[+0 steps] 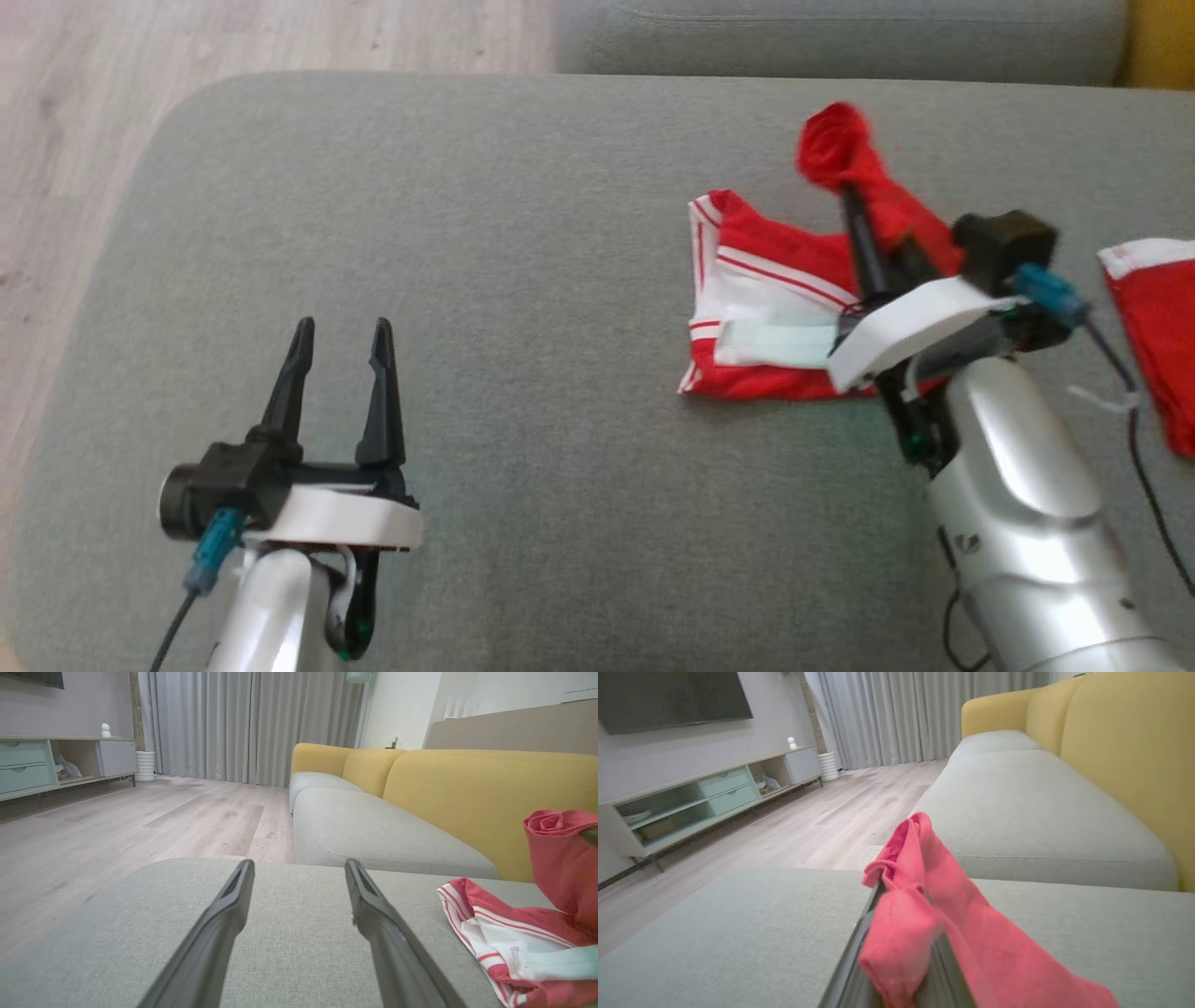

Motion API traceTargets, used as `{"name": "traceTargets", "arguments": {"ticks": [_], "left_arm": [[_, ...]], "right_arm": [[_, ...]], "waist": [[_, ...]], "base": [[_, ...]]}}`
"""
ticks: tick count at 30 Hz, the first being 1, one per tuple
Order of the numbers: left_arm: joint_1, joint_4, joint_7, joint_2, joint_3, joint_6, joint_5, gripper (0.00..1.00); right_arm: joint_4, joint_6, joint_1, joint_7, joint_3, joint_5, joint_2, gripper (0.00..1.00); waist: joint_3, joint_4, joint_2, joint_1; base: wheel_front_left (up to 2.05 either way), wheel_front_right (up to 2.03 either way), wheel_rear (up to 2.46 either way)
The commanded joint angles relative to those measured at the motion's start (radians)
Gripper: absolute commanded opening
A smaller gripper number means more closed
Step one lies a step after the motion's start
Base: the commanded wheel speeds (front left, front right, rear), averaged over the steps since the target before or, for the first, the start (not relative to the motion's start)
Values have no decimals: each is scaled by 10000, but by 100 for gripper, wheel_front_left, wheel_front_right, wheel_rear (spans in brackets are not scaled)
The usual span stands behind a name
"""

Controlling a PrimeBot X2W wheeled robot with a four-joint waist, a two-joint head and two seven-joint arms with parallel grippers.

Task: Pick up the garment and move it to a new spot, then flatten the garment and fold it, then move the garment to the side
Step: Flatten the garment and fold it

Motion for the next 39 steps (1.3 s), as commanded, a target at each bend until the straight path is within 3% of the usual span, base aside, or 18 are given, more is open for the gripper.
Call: {"name": "traceTargets", "arguments": {"ticks": [1, 10, 11, 17, 21, 29, 34, 39], "left_arm": [[-234, -299, -51, 43, 208, -31, -46, 100], [-432, -259, -51, 42, -5, 42, -205, 100], [-446, -254, -51, 42, -29, 49, -222, 100], [-430, -175, -51, 42, 44, 88, -181, 100], [-386, -228, -51, 42, 211, 64, -78, 100], [-62, -442, -51, 42, 497, 51, -63, 100], [202, -589, -51, 42, 518, 164, -232, 100], [392, -672, -51, 41, 410, 316, -346, 100]], "right_arm": [[-241, -9, -291, -44, 316, 102, 114, 0], [1040, -9, -277, -383, 1550, 412, 115, 0], [1207, -9, -281, -400, 1697, 473, 115, 100], [1388, -9, -473, -794, 2753, 1246, 115, 100], [1178, -9, -683, -1212, 2702, 1482, 115, 100], [210, -9, -273, -1482, -62, -45, 116, 100], [-1226, -9, 1224, -1486, -1553, -1321, 116, 100], [-2178, -9, 2880, -1487, -2194, -1398, 116, 100]], "waist": [[83, 127, -1, 2], [414, 602, -1, 2], [435, 636, -1, 2], [383, 526, -1, 2], [142, 158, -1, 2], [-366, -774, -1, 2], [-490, -1178, -1, 2], [-479, -1382, -1, 2]], "base": [[0, 0, 0], [0, 0, 0], [0, 0, 0], [0, 0, 0], [0, 0, 0], [0, 0, 0], [0, 0, 0], [0, 0, 0]]}}
